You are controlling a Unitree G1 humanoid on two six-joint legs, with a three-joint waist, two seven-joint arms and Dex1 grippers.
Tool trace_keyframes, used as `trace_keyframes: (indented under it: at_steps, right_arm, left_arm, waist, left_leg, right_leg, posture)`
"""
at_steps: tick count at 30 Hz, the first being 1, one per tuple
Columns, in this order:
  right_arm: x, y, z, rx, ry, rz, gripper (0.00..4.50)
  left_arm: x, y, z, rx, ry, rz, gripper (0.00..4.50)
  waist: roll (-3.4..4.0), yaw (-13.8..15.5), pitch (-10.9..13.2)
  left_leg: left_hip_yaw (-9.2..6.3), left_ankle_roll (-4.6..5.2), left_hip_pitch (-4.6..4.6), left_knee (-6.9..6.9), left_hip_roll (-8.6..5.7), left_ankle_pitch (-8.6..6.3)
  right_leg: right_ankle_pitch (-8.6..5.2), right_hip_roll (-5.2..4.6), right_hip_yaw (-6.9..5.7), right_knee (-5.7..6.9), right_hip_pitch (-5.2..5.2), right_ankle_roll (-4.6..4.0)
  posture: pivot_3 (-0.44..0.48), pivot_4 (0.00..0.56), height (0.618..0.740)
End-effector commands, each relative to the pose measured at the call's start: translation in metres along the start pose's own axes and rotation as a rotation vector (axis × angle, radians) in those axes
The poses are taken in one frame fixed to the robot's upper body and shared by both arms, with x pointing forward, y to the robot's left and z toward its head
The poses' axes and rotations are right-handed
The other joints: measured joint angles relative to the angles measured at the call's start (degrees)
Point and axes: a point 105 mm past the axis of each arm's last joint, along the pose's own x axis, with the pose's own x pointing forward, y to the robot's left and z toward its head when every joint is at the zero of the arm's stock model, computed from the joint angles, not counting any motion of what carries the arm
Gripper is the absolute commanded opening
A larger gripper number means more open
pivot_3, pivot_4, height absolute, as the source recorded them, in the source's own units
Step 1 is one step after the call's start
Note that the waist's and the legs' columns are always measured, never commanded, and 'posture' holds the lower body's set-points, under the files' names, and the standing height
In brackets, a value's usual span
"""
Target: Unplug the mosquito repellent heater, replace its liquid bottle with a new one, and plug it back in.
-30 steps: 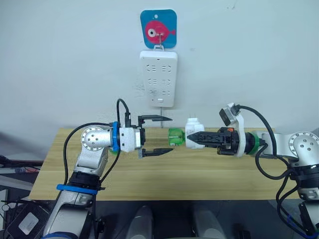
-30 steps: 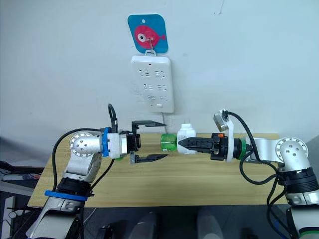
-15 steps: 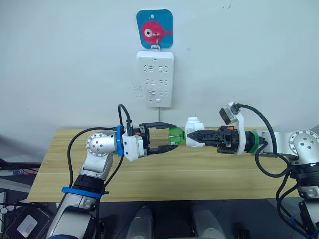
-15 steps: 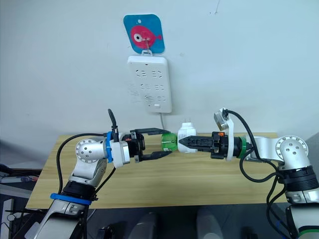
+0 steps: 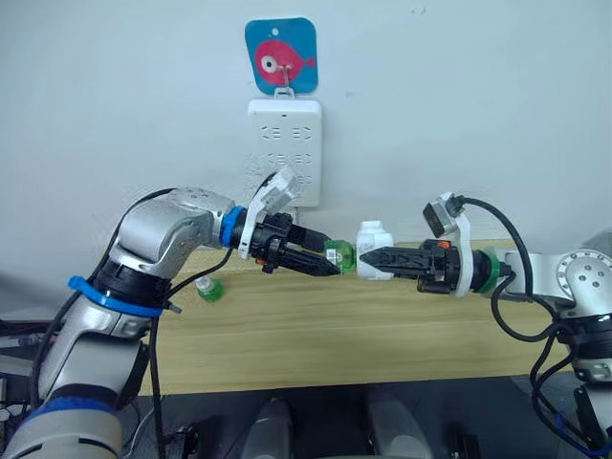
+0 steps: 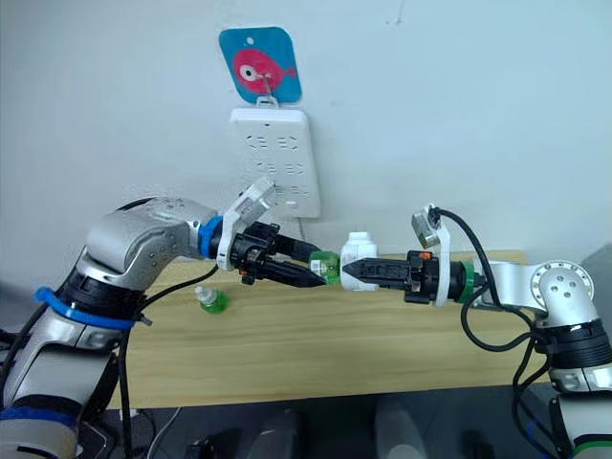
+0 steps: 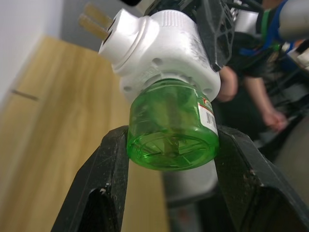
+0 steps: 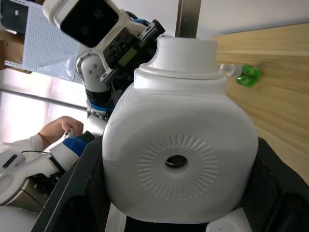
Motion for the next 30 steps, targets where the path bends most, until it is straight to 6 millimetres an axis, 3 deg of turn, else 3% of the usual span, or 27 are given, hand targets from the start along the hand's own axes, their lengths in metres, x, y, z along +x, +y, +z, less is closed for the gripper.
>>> trace_keyframes:
  at_steps: [1,3,9,12,19,25,30]
  right_arm:
    - [-0.001,0.013,0.001,-0.041,0.005,0.040,3.01]
    - [-0.002,0.013,0.000,-0.039,0.004,0.039,3.01]
    - [-0.004,0.012,0.000,-0.034,-0.002,0.036,3.01]
    - [-0.005,0.011,0.000,-0.033,-0.005,0.032,3.01]
    - [-0.006,0.011,0.000,-0.037,-0.006,0.028,3.01]
    - [-0.007,0.011,0.000,-0.037,-0.002,0.026,3.01]
    - [-0.007,0.011,0.001,-0.040,-0.001,0.025,3.01]
  left_arm:
    - [-0.006,0.006,-0.009,0.024,0.043,0.047,2.21]
    - [-0.006,0.010,-0.009,0.090,0.029,0.075,2.92]
    - [-0.009,0.000,-0.004,0.351,-0.035,0.100,4.50]
    - [-0.011,0.003,-0.004,0.519,-0.085,0.212,4.50]
    - [-0.011,-0.011,-0.041,1.003,-0.153,0.310,4.50]
    - [-0.006,-0.013,-0.026,1.223,-0.291,0.392,4.50]
    - [0.001,-0.008,-0.023,1.265,-0.312,0.406,4.50]
  waist:
    - [0.04,-0.12,0.03]
    - [0.04,0.03,0.03]
    - [0.04,0.55,0.03]
    - [0.03,0.90,0.04]
    - [0.04,1.86,0.03]
    - [0.03,2.98,0.03]
    - [0.03,2.66,0.03]
  left_leg:
    - [0.03,-0.06,0.00,0.00,0.02,0.04]
    - [0.03,-0.07,0.01,0.00,0.04,0.04]
    - [0.06,0.06,-0.03,0.02,0.02,-0.04]
    - [0.09,0.05,-0.05,0.02,0.03,-0.03]
    - [0.23,0.07,0.00,0.02,0.06,-0.04]
    - [0.20,0.09,-0.06,0.13,-0.01,-0.05]
    - [0.22,0.10,-0.05,0.11,-0.05,-0.05]
  right_leg:
    - [0.00,0.01,0.03,0.00,-0.03,-0.01]
    - [0.00,0.01,0.05,0.02,-0.03,-0.01]
    - [0.00,-0.04,0.12,-0.03,-0.03,-0.01]
    - [0.00,-0.10,0.17,-0.07,-0.04,-0.01]
    - [0.01,-0.13,0.33,-0.07,-0.05,-0.01]
    - [0.13,-0.21,0.30,-0.08,-0.02,0.10]
    - [0.14,-0.27,0.29,-0.07,-0.02,0.12]
  posture:
    - [-0.064,0.206,0.740]
    - [-0.068,0.206,0.740]
    - [-0.071,0.204,0.740]
    - [-0.076,0.203,0.740]
    - [-0.077,0.202,0.740]
    - [-0.077,0.202,0.740]
    - [-0.076,0.202,0.740]
